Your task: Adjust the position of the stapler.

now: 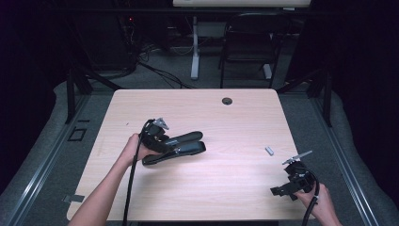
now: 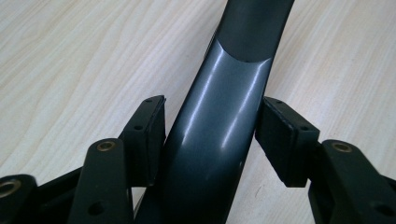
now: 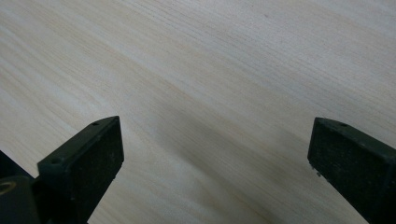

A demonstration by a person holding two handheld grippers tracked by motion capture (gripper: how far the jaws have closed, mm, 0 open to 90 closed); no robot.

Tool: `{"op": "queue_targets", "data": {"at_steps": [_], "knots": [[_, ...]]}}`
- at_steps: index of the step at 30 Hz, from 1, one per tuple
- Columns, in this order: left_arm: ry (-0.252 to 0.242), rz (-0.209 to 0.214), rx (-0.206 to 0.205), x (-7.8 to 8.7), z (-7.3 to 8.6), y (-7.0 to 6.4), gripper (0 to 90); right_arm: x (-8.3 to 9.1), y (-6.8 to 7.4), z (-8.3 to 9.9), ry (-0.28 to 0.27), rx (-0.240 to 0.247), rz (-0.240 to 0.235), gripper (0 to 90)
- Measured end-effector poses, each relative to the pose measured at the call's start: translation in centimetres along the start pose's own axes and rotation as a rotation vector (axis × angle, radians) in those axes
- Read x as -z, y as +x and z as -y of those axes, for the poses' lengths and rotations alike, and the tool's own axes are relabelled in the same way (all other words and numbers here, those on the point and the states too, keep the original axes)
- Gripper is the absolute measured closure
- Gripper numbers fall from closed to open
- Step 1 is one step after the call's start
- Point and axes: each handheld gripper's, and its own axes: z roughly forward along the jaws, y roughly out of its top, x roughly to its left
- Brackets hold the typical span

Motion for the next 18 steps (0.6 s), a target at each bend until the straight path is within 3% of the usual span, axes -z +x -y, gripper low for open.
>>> {"op": "queue_targets", "data": {"at_steps": [4,9,15,18], "knots": [[-0.001,-0.027,-0.039,-0.39,-0.1,-0.42,43.5,-0.05,0.0,0.01,-0.006,-0.002,0.009,3.4],[0.003,-0.029,-0.094,-0.54,-0.02,-0.66,45.8,-0.08,0.02,0.01,-0.007,-0.003,0.01,3.4],[-0.021,0.057,-0.127,-0.34,0.18,-0.71,52.9,-0.2,0.1,-0.02,-0.009,-0.016,-0.02,3.4],[-0.025,0.061,-0.133,-0.35,0.16,-0.83,53.5,-0.22,0.11,-0.04,-0.009,-0.014,-0.02,3.4]]}}
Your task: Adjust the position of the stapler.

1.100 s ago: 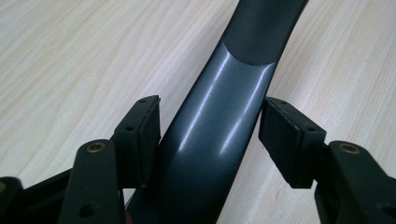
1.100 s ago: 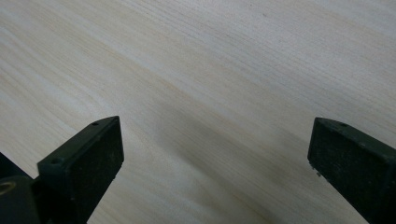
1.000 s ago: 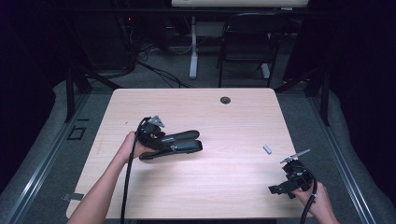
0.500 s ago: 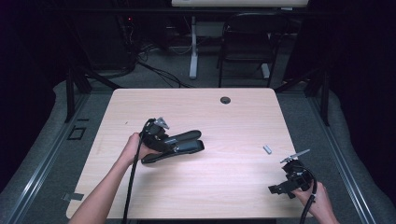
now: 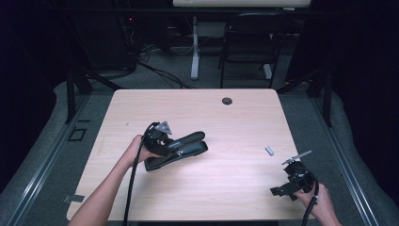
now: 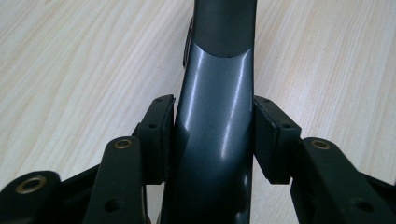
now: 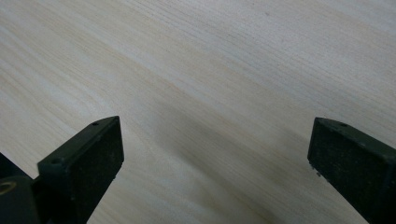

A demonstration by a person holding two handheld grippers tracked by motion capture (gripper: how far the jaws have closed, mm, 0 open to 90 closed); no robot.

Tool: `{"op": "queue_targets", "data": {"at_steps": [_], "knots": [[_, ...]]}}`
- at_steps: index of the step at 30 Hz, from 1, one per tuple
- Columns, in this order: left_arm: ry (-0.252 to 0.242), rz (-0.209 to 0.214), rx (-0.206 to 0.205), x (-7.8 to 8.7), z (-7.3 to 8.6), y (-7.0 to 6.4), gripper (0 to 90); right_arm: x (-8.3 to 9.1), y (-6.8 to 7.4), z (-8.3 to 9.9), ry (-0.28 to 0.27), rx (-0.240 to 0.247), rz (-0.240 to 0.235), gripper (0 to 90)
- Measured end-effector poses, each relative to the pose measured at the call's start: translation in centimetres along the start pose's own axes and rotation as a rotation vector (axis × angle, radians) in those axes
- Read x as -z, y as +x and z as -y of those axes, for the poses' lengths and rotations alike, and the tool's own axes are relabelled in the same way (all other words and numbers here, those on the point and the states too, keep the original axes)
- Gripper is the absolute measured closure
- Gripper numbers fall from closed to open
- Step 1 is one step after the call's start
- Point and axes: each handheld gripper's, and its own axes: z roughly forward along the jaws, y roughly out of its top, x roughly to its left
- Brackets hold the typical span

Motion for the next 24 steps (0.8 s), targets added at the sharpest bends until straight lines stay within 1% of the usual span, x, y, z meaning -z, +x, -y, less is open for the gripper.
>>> {"op": "queue_targets", "data": {"at_steps": [3,4,5,6,7,8,9,10,11,12,13,14,15,18,19,20,21,24], "knots": [[-0.006,0.008,-0.022,0.1,0.0,-0.1,54.0,0.1,-0.1,0.0,0.013,0.009,0.009,3.5],[-0.005,0.013,-0.032,0.0,0.0,-0.2,54.1,0.0,0.0,0.0,-0.001,-0.002,0.004,3.5],[-0.005,0.013,-0.032,0.0,0.0,-0.2,54.1,0.0,0.0,0.0,-0.001,-0.002,0.004,3.5],[-0.004,0.023,-0.06,0.0,-0.2,-0.5,54.2,0.1,-0.1,0.0,0.011,0.006,0.001,3.5],[-0.003,0.031,-0.068,-0.1,-0.3,-0.7,54.2,0.1,-0.1,0.0,0.019,0.013,0.019,3.5],[-0.003,0.041,-0.073,-0.2,-0.3,-0.7,54.2,0.1,-0.1,0.0,0.012,0.007,-0.001,3.5],[-0.002,0.07,-0.073,-0.3,-0.4,-0.8,54.2,0.1,-0.1,0.0,0.013,0.008,0.001,3.5],[-0.003,0.079,-0.076,-0.3,-0.4,-0.9,54.2,0.1,-0.1,0.1,0.007,0.002,0.001,3.5],[-0.003,0.079,-0.076,-0.3,-0.4,-0.9,54.2,0.1,-0.1,0.1,0.007,0.002,0.001,3.5],[-0.002,0.085,-0.093,-0.5,-0.6,-1.3,54.2,0.0,-0.1,0.1,0.001,0.002,0.001,3.5],[-0.004,0.093,-0.096,-0.5,-0.7,-1.4,54.2,0.1,-0.1,0.1,0.002,0.003,0.002,3.5],[0.002,0.089,-0.103,-0.5,-0.7,-1.4,54.2,0.1,-0.1,0.1,0.013,0.004,0.014,3.5],[-0.003,0.095,-0.105,-0.6,-0.7,-1.5,54.2,0.1,-0.1,0.1,0.006,-0.002,-0.001,3.5],[-0.004,0.102,-0.116,-0.6,-0.8,-1.6,54.2,0.0,-0.1,0.1,0.002,0.002,0.0,3.5],[-0.007,0.112,-0.121,-0.6,-0.8,-1.6,54.2,0.0,-0.1,0.1,0.002,0.003,0.0,3.5],[-0.005,0.112,-0.132,-0.7,-0.8,-1.7,54.2,0.0,-0.1,0.1,0.003,0.002,0.0,3.5],[-0.005,0.112,-0.132,-0.7,-0.8,-1.7,54.2,0.0,-0.1,0.1,0.003,0.003,0.001,3.5],[-0.004,0.133,-0.155,-0.8,-1.0,-2.2,54.2,0.1,-0.1,0.1,0.016,0.008,0.01,3.5]]}}
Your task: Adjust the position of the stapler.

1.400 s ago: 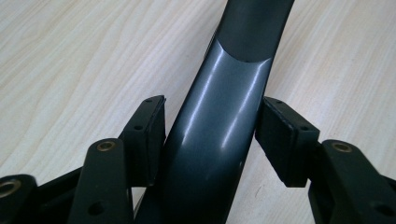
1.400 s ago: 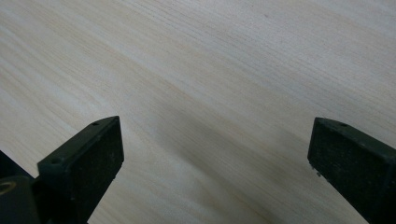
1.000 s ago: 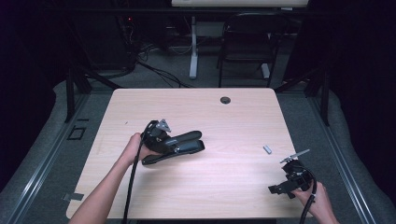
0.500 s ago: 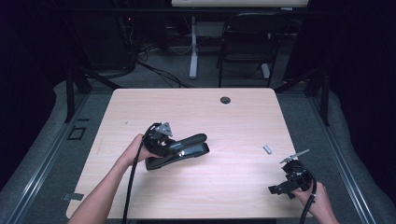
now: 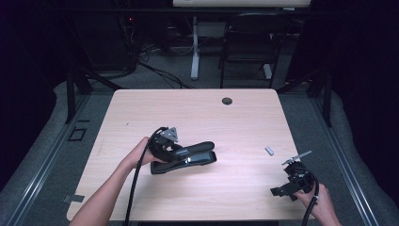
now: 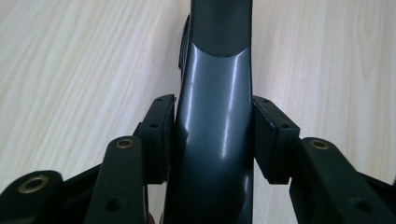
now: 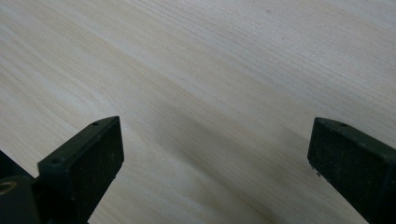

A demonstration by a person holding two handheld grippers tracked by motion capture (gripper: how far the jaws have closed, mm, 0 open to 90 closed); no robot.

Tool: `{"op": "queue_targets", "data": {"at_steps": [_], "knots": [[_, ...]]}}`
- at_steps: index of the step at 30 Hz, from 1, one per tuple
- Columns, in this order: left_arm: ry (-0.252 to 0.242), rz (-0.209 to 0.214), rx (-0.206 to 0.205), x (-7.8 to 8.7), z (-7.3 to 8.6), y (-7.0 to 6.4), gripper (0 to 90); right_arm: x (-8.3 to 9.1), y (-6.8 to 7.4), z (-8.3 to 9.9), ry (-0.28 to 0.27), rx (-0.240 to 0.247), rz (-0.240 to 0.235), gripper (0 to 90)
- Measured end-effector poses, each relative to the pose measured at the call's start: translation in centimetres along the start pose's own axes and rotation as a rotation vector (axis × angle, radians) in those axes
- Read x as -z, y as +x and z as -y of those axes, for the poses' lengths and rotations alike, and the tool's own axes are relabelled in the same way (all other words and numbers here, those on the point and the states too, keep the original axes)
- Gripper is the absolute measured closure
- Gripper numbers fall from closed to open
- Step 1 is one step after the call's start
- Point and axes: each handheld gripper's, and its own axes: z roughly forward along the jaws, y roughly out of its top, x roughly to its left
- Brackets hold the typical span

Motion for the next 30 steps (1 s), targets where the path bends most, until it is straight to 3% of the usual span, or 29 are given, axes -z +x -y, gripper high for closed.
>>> {"op": "queue_targets", "data": {"at_steps": [13,19,25,29,30], "knots": [[0.003,0.052,-0.077,-0.8,-1.0,-1.2,54.2,-0.1,0.1,0.0,0.005,0.001,-0.003,3.5],[-0.006,0.06,-0.082,-1.0,-1.1,-1.3,54.1,-0.2,0.0,-0.1,0.014,0.016,0.012,3.5],[0.027,0.039,-0.044,-1.1,-1.6,-1.6,52.8,-0.2,0.0,0.0,0.012,0.01,0.01,3.5],[0.06,-0.007,-0.016,-1.2,-2.1,-2.0,39.1,-0.2,-0.1,0.1,0.006,-0.009,-0.015,3.6],[0.07,-0.027,0.01,-1.1,-2.3,-2.0,35.0,-0.2,-0.1,0.2,0.001,-0.015,-0.017,3.6]]}}
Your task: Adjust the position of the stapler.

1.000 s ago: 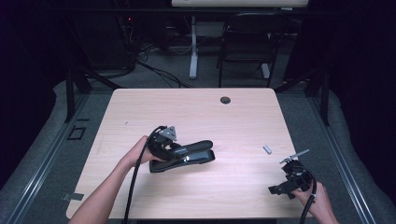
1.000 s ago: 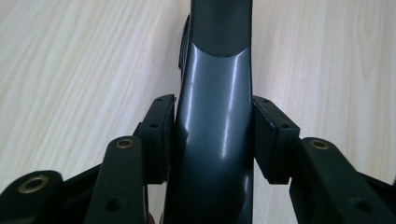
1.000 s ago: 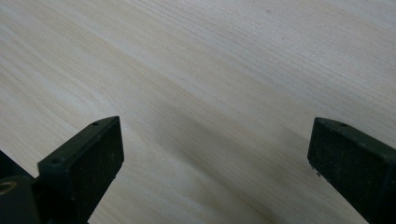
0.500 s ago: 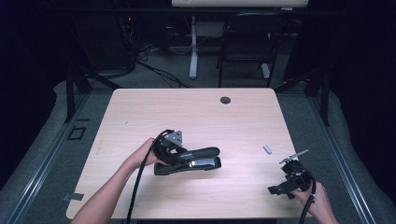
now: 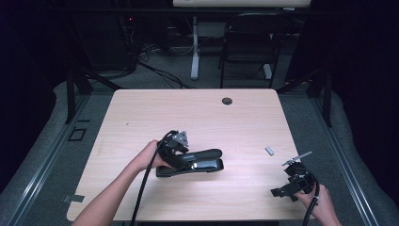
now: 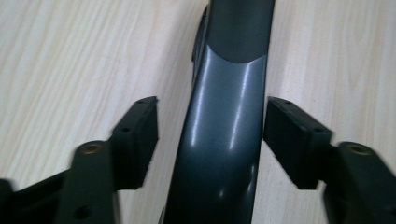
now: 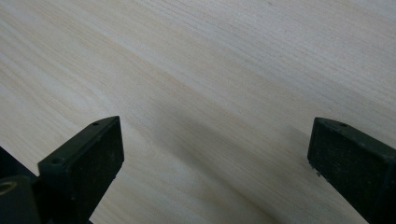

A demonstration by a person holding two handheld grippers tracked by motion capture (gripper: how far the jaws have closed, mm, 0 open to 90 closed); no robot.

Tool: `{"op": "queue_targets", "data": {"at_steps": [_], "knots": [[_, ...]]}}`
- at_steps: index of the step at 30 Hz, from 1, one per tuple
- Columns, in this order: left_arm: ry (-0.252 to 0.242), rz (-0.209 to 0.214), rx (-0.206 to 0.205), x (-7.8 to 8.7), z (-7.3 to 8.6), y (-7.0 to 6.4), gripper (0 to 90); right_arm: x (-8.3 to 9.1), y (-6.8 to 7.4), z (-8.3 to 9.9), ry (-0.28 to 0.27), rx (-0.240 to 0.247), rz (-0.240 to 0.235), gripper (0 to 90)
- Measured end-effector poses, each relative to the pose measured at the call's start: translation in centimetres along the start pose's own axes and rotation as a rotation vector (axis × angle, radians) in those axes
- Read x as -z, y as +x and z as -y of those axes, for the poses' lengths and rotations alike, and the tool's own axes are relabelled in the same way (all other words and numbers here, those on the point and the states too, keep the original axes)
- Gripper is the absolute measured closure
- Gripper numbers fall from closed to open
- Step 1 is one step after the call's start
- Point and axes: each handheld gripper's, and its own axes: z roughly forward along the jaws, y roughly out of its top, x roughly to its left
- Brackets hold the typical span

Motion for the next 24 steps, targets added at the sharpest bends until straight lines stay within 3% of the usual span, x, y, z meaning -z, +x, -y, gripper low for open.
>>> {"op": "queue_targets", "data": {"at_steps": [2,3,4,6,10,14,16,24], "knots": [[0.015,0.003,0.031,0.2,-0.1,0.1,29.3,0.0,-0.1,0.0,0.002,0.008,-0.001,3.6],[0.015,0.002,0.043,0.3,0.0,0.2,27.1,-0.1,0.1,0.1,-0.017,-0.014,-0.001,3.6],[0.021,0.001,0.055,0.2,0.1,0.2,27.2,0.1,-0.1,0.1,0.015,0.009,0.008,3.6],[0.022,-0.003,0.061,0.2,0.2,0.3,27.4,0.1,-0.1,0.1,0.008,0.002,0.001,3.6],[0.023,0.008,0.061,-0.1,0.5,0.3,37.5,0.2,-0.1,0.1,0.02,0.016,0.024,3.8],[0.045,0.008,0.035,-0.6,0.3,-0.1,41.8,0.1,0.0,0.0,0.015,0.012,0.017,4.1],[0.045,0.01,0.017,-0.7,0.1,-0.3,48.9,0.1,0.0,0.0,0.019,0.014,0.016,4.2],[0.041,0.021,-0.043,-0.7,0.2,-0.1,51.8,0.0,0.0,0.0,0.023,0.016,0.02,4.3]]}}
